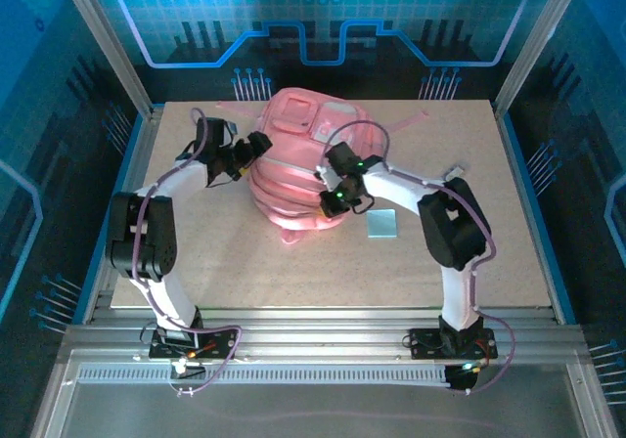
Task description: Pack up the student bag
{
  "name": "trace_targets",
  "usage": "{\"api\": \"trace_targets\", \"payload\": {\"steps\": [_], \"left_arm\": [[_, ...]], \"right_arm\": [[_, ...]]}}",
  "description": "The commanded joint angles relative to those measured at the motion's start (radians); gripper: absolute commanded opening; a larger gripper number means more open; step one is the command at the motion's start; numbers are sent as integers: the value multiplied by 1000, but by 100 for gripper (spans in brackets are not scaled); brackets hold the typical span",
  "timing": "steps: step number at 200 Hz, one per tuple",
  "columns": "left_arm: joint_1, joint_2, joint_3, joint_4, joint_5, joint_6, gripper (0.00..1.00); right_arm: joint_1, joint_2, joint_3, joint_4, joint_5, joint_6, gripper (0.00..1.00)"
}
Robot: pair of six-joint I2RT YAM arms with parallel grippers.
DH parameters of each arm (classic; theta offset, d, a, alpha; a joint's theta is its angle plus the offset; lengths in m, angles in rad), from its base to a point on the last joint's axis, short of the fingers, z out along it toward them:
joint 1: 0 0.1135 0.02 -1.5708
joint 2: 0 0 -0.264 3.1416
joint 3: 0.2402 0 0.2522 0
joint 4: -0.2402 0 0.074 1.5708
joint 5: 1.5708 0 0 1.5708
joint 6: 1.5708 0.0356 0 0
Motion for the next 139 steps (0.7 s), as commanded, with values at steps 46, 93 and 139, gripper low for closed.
{"api": "trace_targets", "payload": {"steps": [46, 93, 139], "left_arm": [[-3, -330, -207, -44, -122, -92, 99], [-124, -498, -522, 146, -237, -375, 97], [-297, -482, -635, 318, -444, -504, 88]], "right_arm": [[56, 84, 208, -39, -100, 96, 0], [56, 47, 161, 0, -107, 167, 0], [65, 0, 88, 68, -213, 225, 0]]}}
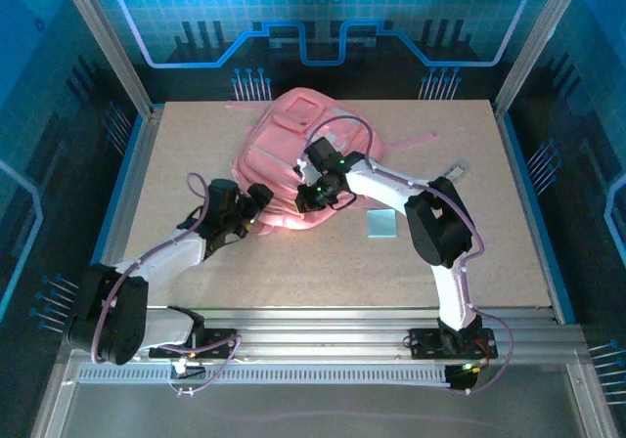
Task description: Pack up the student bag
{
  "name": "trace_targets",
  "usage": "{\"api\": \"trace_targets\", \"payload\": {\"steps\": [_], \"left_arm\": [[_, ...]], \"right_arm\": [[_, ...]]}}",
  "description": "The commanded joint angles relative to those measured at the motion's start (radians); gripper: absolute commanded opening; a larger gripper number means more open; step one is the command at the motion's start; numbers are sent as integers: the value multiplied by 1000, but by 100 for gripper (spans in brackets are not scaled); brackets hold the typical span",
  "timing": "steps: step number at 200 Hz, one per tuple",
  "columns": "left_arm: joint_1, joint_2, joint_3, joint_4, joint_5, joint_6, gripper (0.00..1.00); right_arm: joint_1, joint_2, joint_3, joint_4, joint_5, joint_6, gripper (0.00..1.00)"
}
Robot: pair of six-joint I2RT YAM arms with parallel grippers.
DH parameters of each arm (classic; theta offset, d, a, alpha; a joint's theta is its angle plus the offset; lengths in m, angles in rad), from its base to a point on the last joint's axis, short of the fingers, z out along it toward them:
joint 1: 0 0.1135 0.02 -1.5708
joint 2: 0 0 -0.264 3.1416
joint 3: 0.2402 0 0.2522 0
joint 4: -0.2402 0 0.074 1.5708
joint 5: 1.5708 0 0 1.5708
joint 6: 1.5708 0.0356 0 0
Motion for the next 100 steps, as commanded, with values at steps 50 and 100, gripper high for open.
{"api": "trace_targets", "payload": {"steps": [50, 100], "left_arm": [[-75, 151, -10, 279, -177, -114, 58], [-75, 238, -27, 333, -155, -114, 4]], "right_arm": [[12, -109, -100, 14, -23, 8, 0], [-20, -112, -128, -83, 142, -99, 0]]}}
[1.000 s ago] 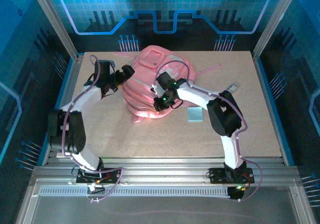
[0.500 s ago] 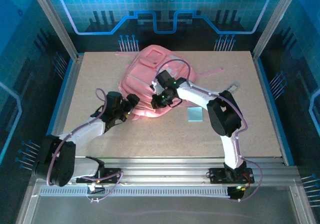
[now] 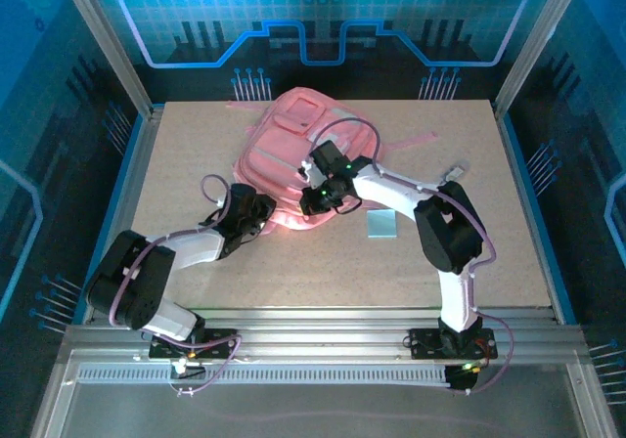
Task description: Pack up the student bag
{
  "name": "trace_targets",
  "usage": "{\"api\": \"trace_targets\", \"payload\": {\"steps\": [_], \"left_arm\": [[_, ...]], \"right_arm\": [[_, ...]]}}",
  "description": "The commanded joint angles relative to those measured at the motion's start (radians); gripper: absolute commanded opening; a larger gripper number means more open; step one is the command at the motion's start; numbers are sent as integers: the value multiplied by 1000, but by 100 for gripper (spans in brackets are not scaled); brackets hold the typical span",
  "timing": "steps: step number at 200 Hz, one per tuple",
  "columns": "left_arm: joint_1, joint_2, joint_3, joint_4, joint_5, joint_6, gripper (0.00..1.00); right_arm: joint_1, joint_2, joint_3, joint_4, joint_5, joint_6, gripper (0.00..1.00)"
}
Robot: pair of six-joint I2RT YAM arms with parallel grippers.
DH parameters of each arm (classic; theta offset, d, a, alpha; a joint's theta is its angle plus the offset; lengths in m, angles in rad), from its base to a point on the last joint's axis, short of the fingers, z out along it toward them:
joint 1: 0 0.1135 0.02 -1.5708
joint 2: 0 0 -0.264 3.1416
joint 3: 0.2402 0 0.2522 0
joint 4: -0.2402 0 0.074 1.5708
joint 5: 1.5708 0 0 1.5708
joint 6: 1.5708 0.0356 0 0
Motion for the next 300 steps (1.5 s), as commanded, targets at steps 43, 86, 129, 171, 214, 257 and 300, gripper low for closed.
{"api": "trace_targets", "payload": {"steps": [43, 86, 129, 171, 214, 257, 300], "left_arm": [[-3, -40, -24, 6, -31, 40, 0], [8, -156, -26, -99, -47, 78, 0], [19, -232, -29, -164, -48, 101, 0], [17, -226, -35, -149, -26, 90, 0], [19, -227, 23, -205, 15, 171, 56], [26, -319, 99, -369, -33, 316, 84], [82, -315, 56, -305, 37, 349, 78]], "right_arm": [[-106, -36, -31, -174, 265, -177, 0], [-224, -40, 17, -172, 407, -225, 0], [-336, 36, 180, -186, 453, -241, 0], [-322, 6, 219, -196, 473, -217, 0], [-303, -135, 128, -226, 327, -168, 47], [-263, -246, 6, -114, 96, -95, 81], [-199, -155, 34, -8, -11, -34, 93]]}}
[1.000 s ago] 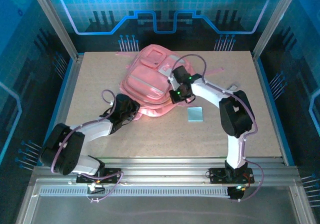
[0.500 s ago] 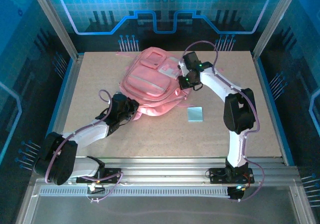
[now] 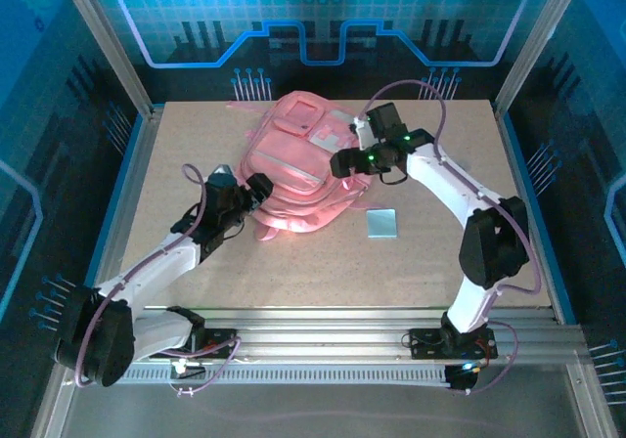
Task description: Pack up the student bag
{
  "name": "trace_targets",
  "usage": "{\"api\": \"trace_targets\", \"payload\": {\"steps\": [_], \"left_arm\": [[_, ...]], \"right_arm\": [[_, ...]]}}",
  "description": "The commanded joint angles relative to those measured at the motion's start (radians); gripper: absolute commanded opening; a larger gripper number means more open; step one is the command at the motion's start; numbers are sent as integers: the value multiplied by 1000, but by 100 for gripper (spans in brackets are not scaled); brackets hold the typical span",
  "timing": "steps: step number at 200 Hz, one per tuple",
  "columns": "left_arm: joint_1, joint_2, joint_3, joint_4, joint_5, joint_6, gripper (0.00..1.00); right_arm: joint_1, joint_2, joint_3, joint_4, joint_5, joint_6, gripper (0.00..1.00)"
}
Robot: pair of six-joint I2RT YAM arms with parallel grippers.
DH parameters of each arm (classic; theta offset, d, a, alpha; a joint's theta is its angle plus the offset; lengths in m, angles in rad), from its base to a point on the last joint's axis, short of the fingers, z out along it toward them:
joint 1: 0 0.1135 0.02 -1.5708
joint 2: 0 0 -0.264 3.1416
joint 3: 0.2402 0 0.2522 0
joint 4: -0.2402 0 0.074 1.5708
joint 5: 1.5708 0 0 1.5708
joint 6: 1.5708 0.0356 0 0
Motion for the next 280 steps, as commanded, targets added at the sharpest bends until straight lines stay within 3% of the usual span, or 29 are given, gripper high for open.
{"api": "trace_targets", "payload": {"steps": [1, 38, 84, 119, 162, 195, 243, 259, 280], "left_arm": [[35, 16, -28, 14, 45, 60, 78], [52, 101, -84, 116, 112, 91, 33], [54, 231, -113, 205, 159, 59, 31], [51, 364, -118, 326, 237, 21, 24], [2, 452, -80, 439, 259, -39, 29], [-25, 457, -54, 438, 242, -55, 34], [-26, 367, -34, 300, 220, 9, 47], [-32, 299, -8, 189, 197, 70, 49], [-77, 210, 27, 53, 135, 151, 51]], "right_arm": [[42, 69, 8, 82, -101, 51, 93], [76, 165, 65, 159, -144, 71, 93], [106, 254, 110, 176, -163, 99, 94], [161, 207, 74, 185, -196, 102, 93], [228, 105, -30, 83, -178, 116, 93], [250, 33, -131, 77, -248, 138, 93], [176, -43, -111, -15, -40, 126, 92], [126, -49, -91, -21, 48, 166, 86], [57, -27, -78, 32, 62, 222, 68]]}}
